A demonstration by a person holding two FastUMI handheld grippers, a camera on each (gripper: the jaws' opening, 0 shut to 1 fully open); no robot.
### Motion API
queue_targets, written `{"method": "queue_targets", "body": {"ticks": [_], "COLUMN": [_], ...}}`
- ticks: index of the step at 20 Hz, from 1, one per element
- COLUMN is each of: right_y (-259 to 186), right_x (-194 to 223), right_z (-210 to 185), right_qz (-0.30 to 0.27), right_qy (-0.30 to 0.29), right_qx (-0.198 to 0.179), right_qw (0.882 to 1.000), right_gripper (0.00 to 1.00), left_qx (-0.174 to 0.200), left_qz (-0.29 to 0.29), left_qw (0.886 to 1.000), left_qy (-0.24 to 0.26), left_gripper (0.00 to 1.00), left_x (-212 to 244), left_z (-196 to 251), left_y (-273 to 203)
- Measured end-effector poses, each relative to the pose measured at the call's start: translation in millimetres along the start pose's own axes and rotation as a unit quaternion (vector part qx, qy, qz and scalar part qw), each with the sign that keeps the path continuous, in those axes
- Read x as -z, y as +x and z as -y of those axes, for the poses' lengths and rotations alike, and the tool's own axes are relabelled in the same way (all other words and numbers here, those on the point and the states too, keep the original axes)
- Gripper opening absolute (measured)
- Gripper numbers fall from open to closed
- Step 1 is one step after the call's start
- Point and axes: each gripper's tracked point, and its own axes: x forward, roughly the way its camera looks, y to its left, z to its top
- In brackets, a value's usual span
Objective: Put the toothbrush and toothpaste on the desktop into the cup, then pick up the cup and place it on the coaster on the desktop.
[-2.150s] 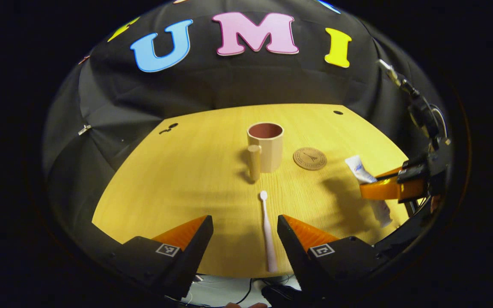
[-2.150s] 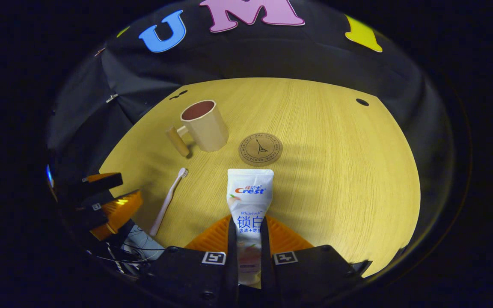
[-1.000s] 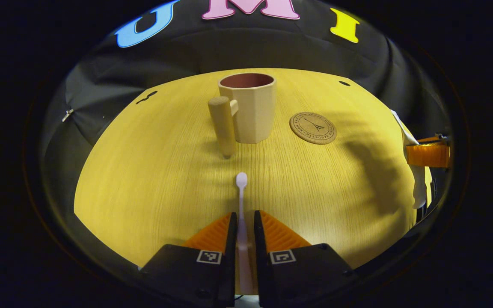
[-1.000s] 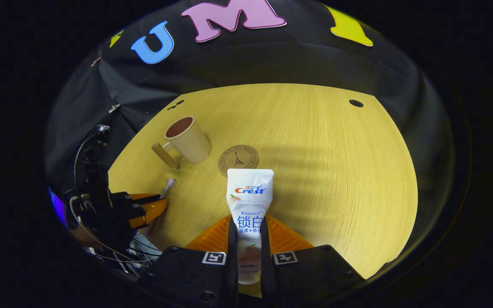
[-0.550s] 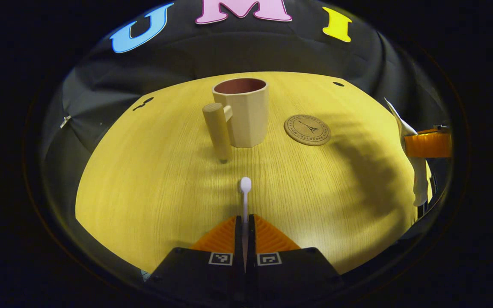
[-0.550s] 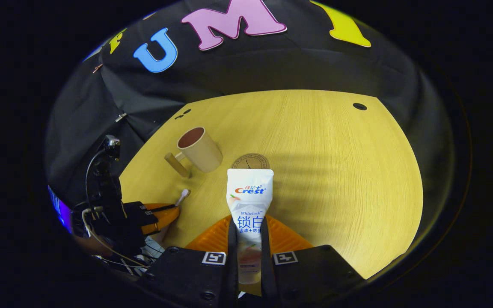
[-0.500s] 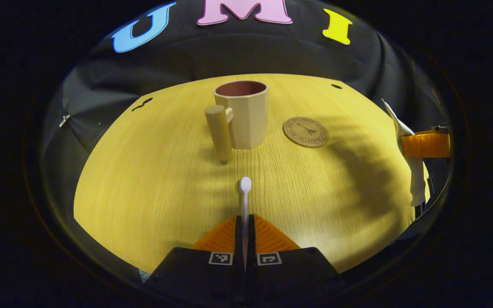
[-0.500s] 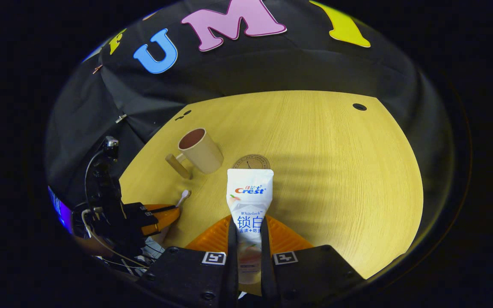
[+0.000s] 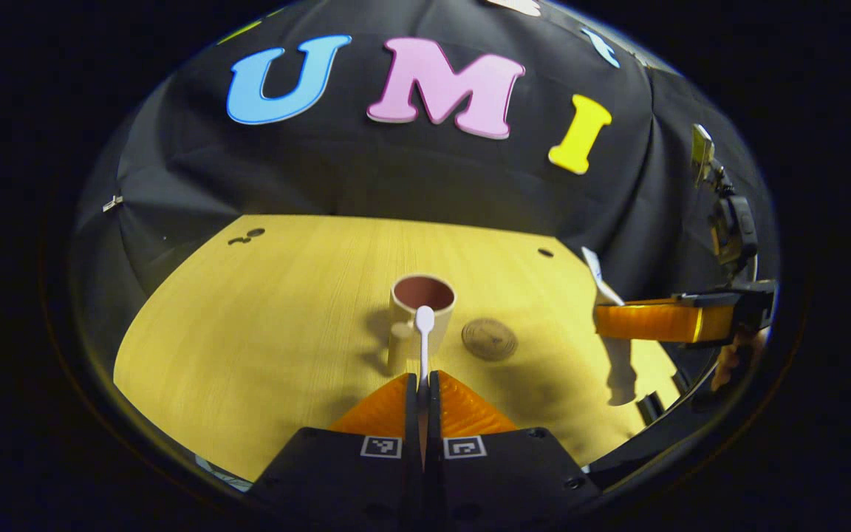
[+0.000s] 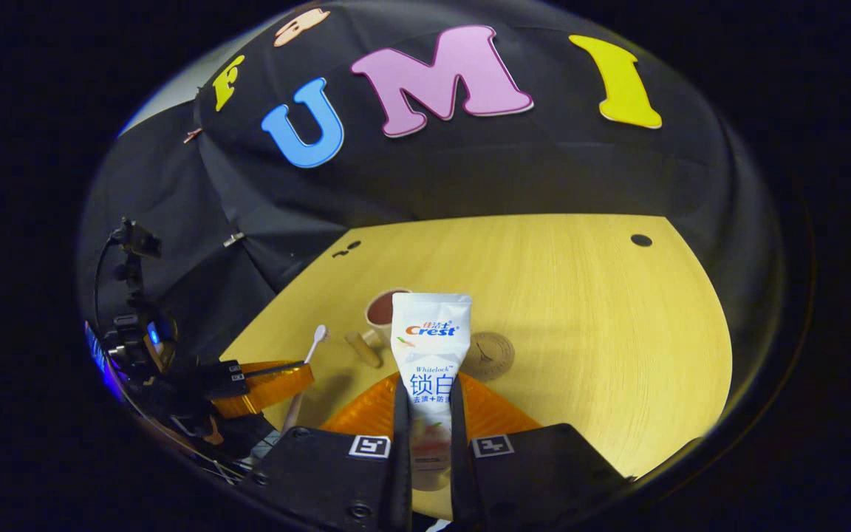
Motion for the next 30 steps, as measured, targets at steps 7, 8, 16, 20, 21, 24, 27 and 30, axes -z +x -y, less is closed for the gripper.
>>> {"method": "queue_targets", "body": {"ticks": [7,8,16,20,21,24,27,30], "right_y": [45.5,56.1,144.2,173.3,178.1,190.6,196.7,200.8], "right_x": [-95.3,-101.4,-100.0,-84.1,-79.5,-64.4,-50.6,-37.5], "right_z": [-54.2,-56.0,-42.1,-36.7,-35.7,-34.1,-30.0,-30.7], "right_qz": [0.109,0.119,0.155,0.162,0.162,0.161,0.157,0.139], "right_qy": [0.020,0.021,0.000,0.004,0.004,0.009,0.002,-0.006], "right_qx": [-0.054,-0.058,-0.050,-0.048,-0.047,-0.051,-0.045,-0.043], "right_qw": [0.992,0.991,0.987,0.986,0.986,0.986,0.987,0.989], "right_gripper": [0.25,0.25,0.25,0.25,0.25,0.25,0.25,0.29], "left_qx": [0.025,0.025,0.027,0.035,0.036,0.037,0.033,0.029], "left_qz": [0.067,0.073,0.100,0.122,0.127,0.144,0.152,0.149], "left_qw": [0.997,0.997,0.995,0.992,0.991,0.989,0.987,0.988], "left_qy": [-0.007,-0.009,-0.004,-0.019,-0.020,-0.022,-0.027,-0.038], "left_gripper": [0.06,0.06,0.06,0.06,0.06,0.06,0.06,0.06], "left_x": [-55.6,-58.7,-54.4,-62.1,-64.2,-71.4,-73.5,-75.8], "left_z": [-9.7,-12.0,-25.8,-23.5,-24.1,-25.4,-28.7,-29.6], "left_y": [-38.9,-43.8,-51.2,-40.2,-35.9,-24.3,-11.5,-12.4]}}
